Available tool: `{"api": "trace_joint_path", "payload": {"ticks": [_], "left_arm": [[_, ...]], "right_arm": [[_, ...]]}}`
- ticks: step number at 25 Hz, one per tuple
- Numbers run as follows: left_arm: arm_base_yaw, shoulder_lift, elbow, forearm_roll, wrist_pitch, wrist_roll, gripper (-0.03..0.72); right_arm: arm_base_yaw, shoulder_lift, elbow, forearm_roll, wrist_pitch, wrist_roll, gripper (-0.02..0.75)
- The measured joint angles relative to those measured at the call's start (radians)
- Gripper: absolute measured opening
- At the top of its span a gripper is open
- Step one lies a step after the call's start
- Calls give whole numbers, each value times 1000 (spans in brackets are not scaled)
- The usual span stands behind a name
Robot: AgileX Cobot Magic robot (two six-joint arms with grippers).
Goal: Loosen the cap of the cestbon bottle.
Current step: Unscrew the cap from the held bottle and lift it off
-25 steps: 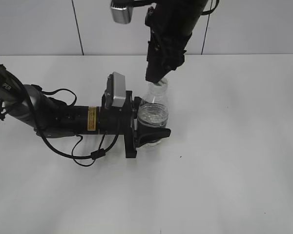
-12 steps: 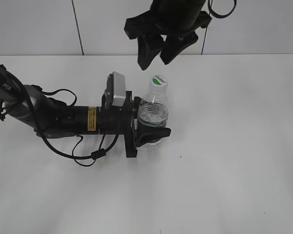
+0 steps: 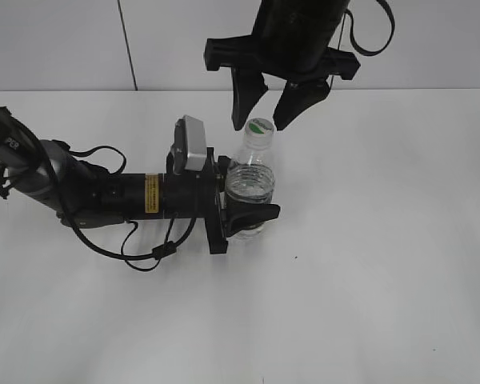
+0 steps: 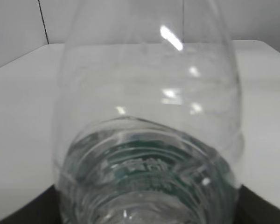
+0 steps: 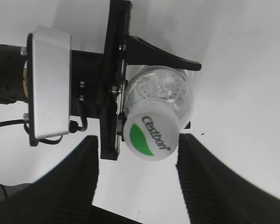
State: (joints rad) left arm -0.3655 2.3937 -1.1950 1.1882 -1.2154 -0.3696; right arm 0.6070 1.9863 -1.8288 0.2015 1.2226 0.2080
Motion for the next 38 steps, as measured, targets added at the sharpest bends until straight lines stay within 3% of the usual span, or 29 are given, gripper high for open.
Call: {"api": "trace_joint_path", "payload": {"ticks": [38], "left_arm": [[0, 0, 0, -6, 2, 0, 401]], "right_arm": [[0, 45, -1, -3, 0, 35, 405]]}}
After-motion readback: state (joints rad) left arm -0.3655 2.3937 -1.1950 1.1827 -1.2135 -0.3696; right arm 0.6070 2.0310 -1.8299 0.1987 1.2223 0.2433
